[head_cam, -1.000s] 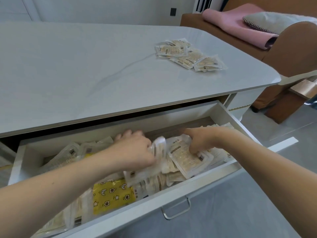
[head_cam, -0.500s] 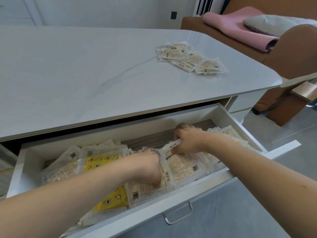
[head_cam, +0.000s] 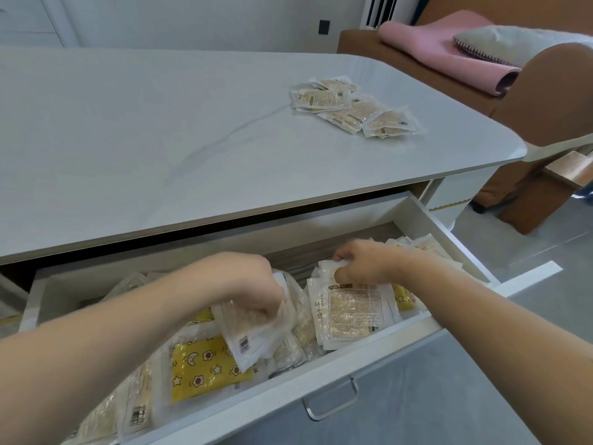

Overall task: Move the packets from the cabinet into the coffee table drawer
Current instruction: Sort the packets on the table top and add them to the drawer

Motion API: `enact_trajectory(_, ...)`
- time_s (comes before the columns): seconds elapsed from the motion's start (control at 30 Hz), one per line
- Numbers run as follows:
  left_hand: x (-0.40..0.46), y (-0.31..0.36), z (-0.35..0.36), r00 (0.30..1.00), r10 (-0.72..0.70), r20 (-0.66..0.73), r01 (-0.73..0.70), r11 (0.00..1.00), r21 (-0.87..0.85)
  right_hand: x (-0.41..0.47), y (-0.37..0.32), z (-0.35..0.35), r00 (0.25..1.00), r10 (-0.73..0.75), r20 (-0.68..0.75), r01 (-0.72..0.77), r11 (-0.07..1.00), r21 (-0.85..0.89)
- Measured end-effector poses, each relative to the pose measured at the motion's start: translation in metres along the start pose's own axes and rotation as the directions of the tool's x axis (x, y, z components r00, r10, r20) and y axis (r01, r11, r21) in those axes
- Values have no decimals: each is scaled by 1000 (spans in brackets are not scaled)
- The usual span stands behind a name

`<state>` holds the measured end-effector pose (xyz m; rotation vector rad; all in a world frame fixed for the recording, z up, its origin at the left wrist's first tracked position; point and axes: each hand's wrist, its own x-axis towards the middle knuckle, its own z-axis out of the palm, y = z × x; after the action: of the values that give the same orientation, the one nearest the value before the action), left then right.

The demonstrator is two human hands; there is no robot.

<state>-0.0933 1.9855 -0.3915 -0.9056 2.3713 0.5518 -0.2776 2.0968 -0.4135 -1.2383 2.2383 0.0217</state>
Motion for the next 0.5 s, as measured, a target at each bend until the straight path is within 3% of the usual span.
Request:
enact_trajectory(0.1, 0, -12, -12, 999, -28, -45, 7, 908, -420, 3, 0, 2, 998, -19, 59, 15, 998, 56)
enact_trajectory(0.17, -3, -20, -13, 999, 7, 47, 29, 690, -723, 4, -1, 4, 997, -29, 75, 25, 998, 60)
enact_trajectory(0.23, -5, -28, -4, 984, 71, 165, 102, 538, -837, 6, -3, 4, 996, -43, 75, 39, 997, 60)
enact_trajectory(0.27, -5, -31, 4, 980, 66, 188, 122, 549, -827, 7, -4, 4, 996, -50, 76, 45, 997, 66)
enact_trajectory(0.37, -5, -38, 29, 993, 1, 118, 61, 850, -523, 9, -11, 4, 992, -86, 90, 74, 990, 122)
enact_trajectory(0.4, -5, -40, 35, 997, 19, 81, 17, 907, -421, 9, -15, 4, 990, -101, 100, 86, 986, 143)
enact_trajectory(0.5, -8, -41, 40, 995, 81, -62, -91, 978, -188, 12, -28, 8, 985, -124, 121, 106, 984, 143)
